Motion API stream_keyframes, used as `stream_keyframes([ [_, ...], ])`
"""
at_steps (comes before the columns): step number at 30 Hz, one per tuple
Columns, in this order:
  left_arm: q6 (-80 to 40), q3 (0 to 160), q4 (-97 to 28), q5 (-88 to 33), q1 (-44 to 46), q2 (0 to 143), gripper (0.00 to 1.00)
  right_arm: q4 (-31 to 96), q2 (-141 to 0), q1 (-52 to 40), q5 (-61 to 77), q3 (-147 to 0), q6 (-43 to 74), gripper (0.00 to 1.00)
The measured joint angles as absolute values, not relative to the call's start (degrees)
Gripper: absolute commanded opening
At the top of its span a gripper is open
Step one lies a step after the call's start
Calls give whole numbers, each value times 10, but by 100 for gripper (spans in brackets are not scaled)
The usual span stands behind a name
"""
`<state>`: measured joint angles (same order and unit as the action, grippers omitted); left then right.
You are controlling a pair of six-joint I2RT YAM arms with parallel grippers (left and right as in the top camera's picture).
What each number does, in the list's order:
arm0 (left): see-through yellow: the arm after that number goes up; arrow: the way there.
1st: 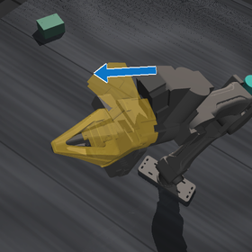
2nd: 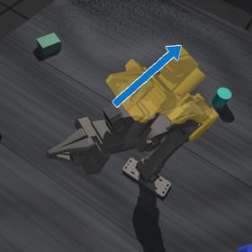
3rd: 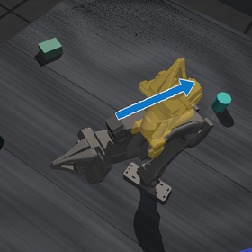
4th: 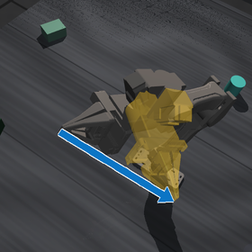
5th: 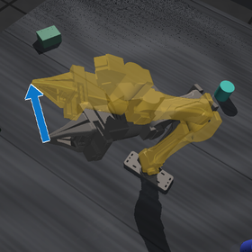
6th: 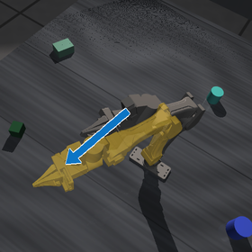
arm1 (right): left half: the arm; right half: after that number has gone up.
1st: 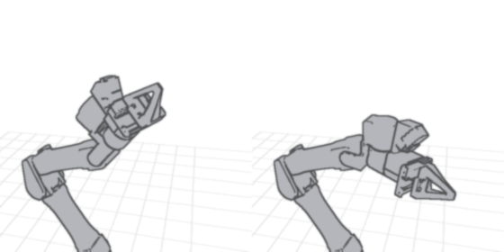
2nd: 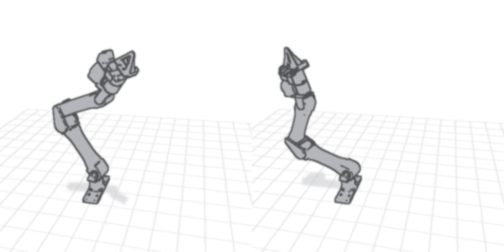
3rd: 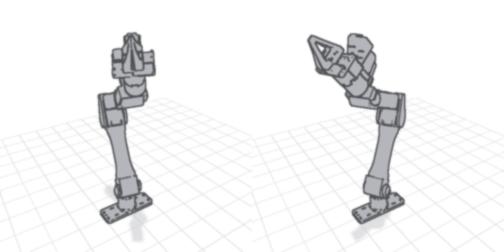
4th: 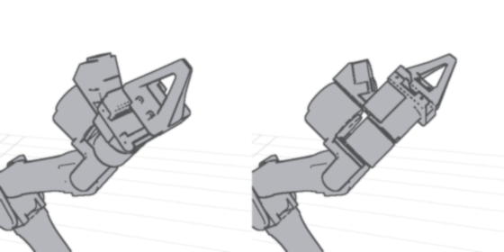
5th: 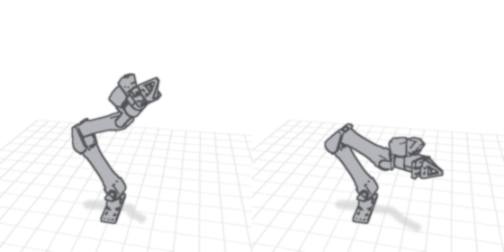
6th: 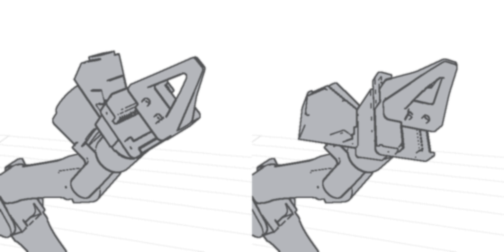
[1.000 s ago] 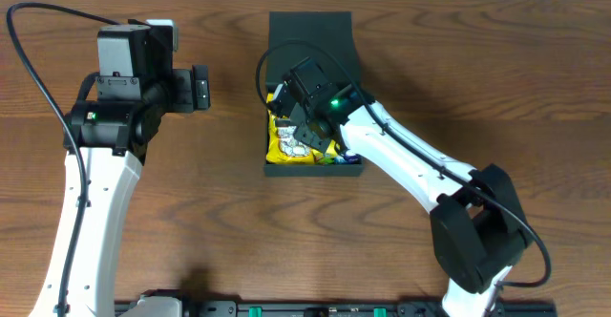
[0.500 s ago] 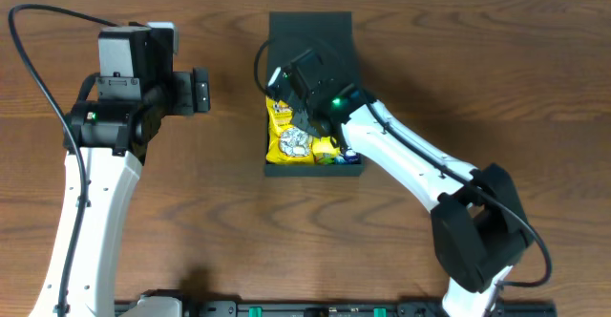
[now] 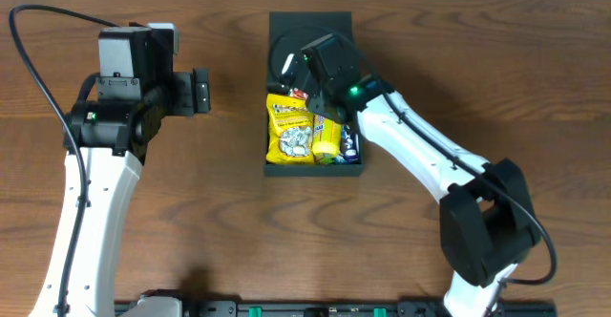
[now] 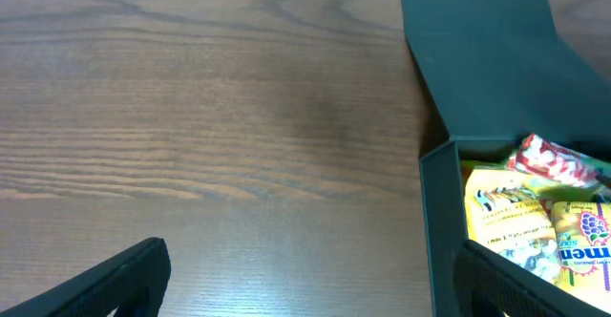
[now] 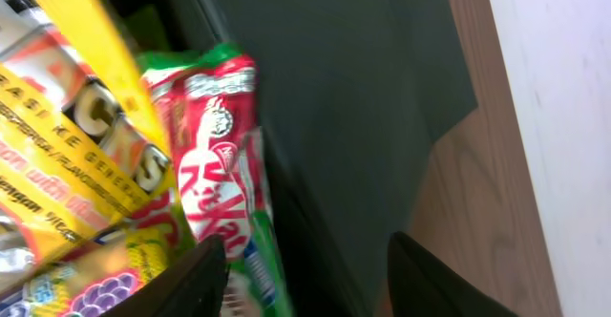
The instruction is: Pack container
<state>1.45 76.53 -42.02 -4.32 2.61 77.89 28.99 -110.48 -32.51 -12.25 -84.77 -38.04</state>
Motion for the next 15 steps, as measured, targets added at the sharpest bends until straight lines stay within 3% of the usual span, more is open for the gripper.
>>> stream_keyframes([
  [9,15,765,-420,-43,26,779,95,264,-1105,-325,-155,-848,-363,56],
  [14,15,765,-414,-69,26,779,99,266,-1089,-296,-182,-848,-250,25],
  [15,15,765,-411,-79,26,779,76,272,-1083,-281,-178,-848,-224,19],
])
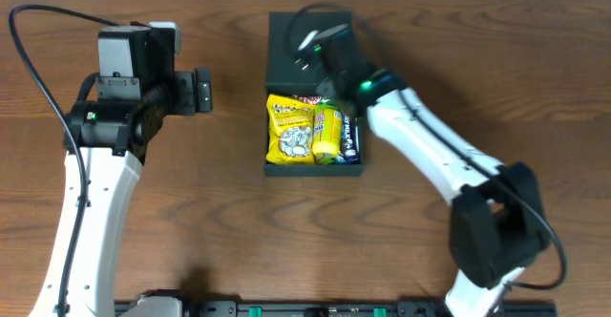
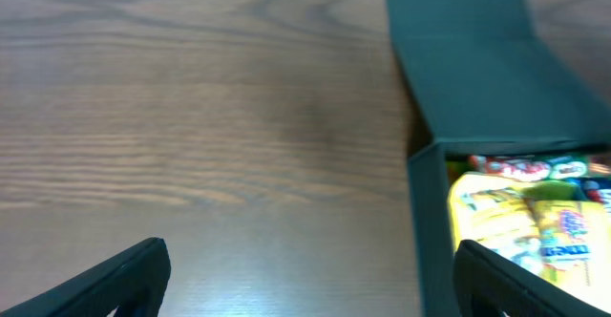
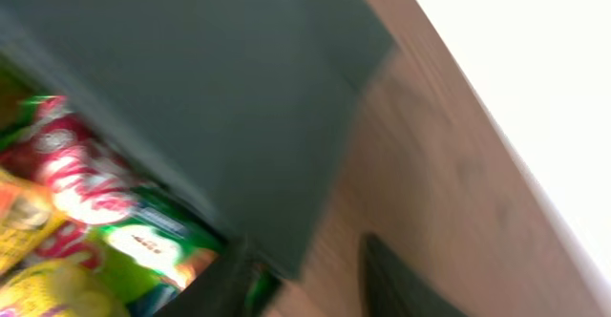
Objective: Pack container
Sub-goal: 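Withdraw right gripper and bring both grippers to the lid edges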
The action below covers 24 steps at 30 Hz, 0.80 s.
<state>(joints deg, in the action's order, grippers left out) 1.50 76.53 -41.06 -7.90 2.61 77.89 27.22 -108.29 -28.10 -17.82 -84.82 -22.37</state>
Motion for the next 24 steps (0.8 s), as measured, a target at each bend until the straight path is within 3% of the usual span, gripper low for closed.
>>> stream_keyframes([
  [1,13,765,-406,-91,26,779,56,284,-1076,-261,-168,-849,-189,13],
  [2,15,765,-401,-105,26,780,26,294,-1072,-243,-154,-849,-166,7],
  [3,16,765,-395,-119,26,783,6,304,-1069,-222,-133,-850,-144,2],
  [12,-16,765,-247,-245,26,919,6,317,-1088,-77,104,-850,-13,2],
  [24,-255,765,-70,-322,29,1154,6,245,-1217,-50,335,-850,44,1],
])
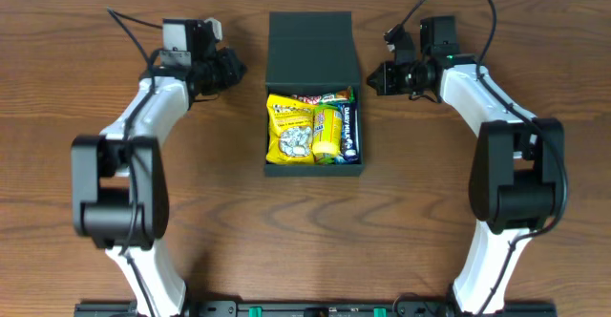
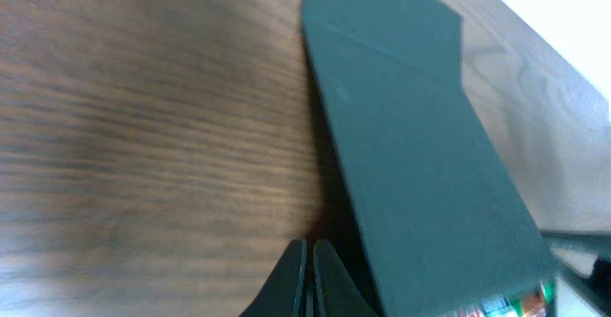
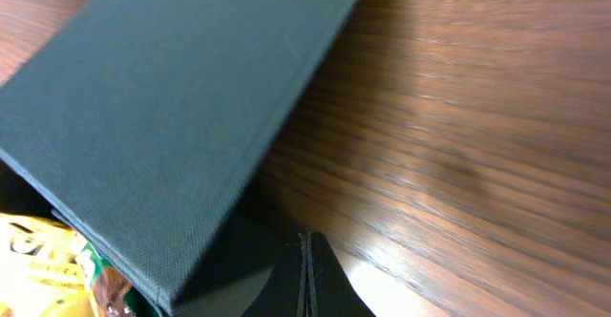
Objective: Pack container
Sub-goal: 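Withdraw right gripper and bring both grippers to the lid edges, then swing the box lid down over the snacks with both grippers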
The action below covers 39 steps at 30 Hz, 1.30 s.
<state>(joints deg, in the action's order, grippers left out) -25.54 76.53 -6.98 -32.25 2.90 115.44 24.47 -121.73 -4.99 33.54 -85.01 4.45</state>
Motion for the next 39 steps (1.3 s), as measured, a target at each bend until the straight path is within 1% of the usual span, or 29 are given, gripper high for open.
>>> stream_keyframes([
  [3,-306,773,-61,-339,30,1199,6,229,-1230,-50,362,-850,67,2],
  [6,-328,811,-61,-359,32,1243,6,226,-1234,-50,377,-850,78,2],
  [13,-353,900,-86,-392,41,1298,6,209,-1241,-53,396,-850,116,2],
  [18,-362,918,-88,-409,41,1324,6,198,-1262,-61,399,-850,139,2],
  [26,-367,918,-86,-429,42,1333,6,155,-1264,-64,419,-850,158,1],
  [32,-376,918,-45,-460,37,1333,6,110,-1264,-63,447,-850,163,2],
  [39,-371,947,-47,-491,29,1333,6,63,-1269,-58,492,-850,165,2],
])
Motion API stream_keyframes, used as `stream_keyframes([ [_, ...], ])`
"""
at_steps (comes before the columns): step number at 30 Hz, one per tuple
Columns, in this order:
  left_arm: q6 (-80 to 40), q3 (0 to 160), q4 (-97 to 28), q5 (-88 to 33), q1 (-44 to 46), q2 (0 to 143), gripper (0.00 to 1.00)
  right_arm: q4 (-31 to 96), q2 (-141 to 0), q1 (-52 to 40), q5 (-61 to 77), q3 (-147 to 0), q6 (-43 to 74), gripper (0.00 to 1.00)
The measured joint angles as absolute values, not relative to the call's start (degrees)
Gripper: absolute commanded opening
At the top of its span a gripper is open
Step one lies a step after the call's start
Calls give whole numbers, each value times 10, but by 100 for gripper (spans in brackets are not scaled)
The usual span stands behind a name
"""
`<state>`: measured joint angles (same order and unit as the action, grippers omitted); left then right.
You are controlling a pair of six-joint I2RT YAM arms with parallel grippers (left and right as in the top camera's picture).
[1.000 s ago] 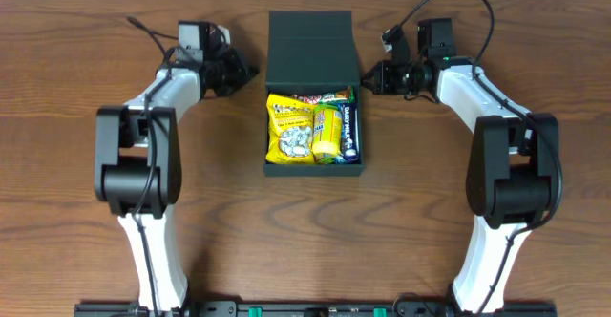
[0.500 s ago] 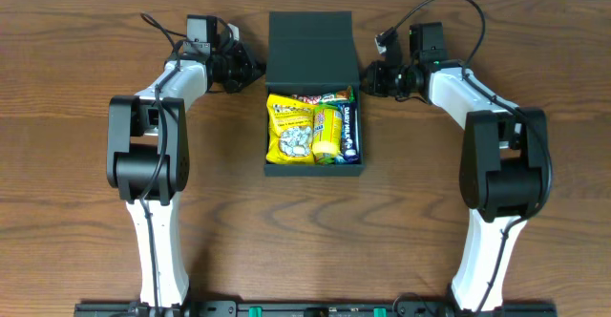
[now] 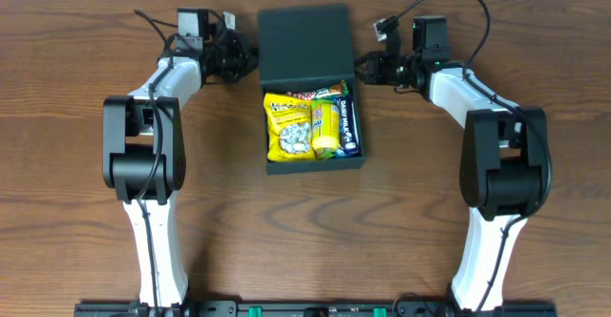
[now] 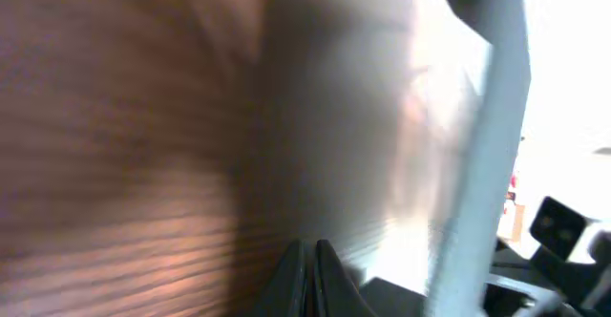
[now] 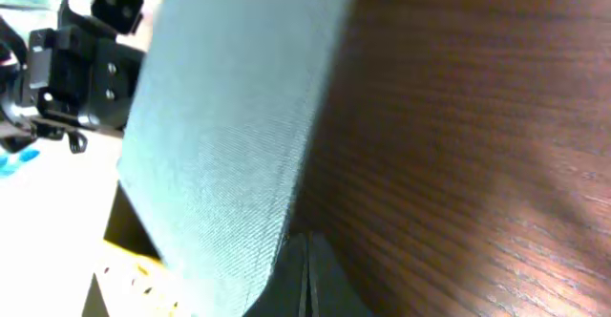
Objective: Pack container
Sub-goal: 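Swing the box lid down over the snacks with both grippers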
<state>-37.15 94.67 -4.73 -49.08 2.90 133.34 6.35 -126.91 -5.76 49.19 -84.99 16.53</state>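
Note:
The dark green box (image 3: 314, 165) lies open at mid table, filled with snacks: a yellow bag (image 3: 289, 124), a yellow-green pack (image 3: 327, 126), a blue bar (image 3: 349, 126). Its hinged lid (image 3: 301, 40) lies behind it and looks lifted off the wood. My left gripper (image 3: 246, 61) is shut, its tips (image 4: 307, 248) at the lid's left edge (image 4: 489, 136). My right gripper (image 3: 361, 67) is shut too, with its tips (image 5: 307, 239) tucked under the lid's right edge (image 5: 239, 116). Neither holds anything between its fingers.
Brown wooden table (image 3: 496, 212) all around the box. The table's far edge runs just behind the lid and both wrists. The two arms reach in from the front along the left and right sides.
Both shut grippers have moved inward, against and under the lid's side edges. The lid now stands tilted up off the table, and the box has shifted slightly to the left.
First my right gripper was open inside the box among the snacks, and the left hung open far to the left. Then the right was at the box's back. Later both were shut beside the flat lid, and now they are under its edges with it raised.

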Motion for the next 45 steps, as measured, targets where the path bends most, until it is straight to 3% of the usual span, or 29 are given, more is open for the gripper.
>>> stream_keyframes([
  [13,-284,1081,-153,-547,37,1335,6,97,-1270,-49,582,-947,155,2],
  [28,-106,1090,-292,-547,39,1248,6,443,-1243,-48,532,-1050,-26,2],
  [37,13,1094,-437,-420,36,1167,6,540,-1200,-48,453,-1053,-91,2],
  [45,31,1094,-527,-311,1,1137,6,550,-1190,-48,343,-1053,-53,1],
])
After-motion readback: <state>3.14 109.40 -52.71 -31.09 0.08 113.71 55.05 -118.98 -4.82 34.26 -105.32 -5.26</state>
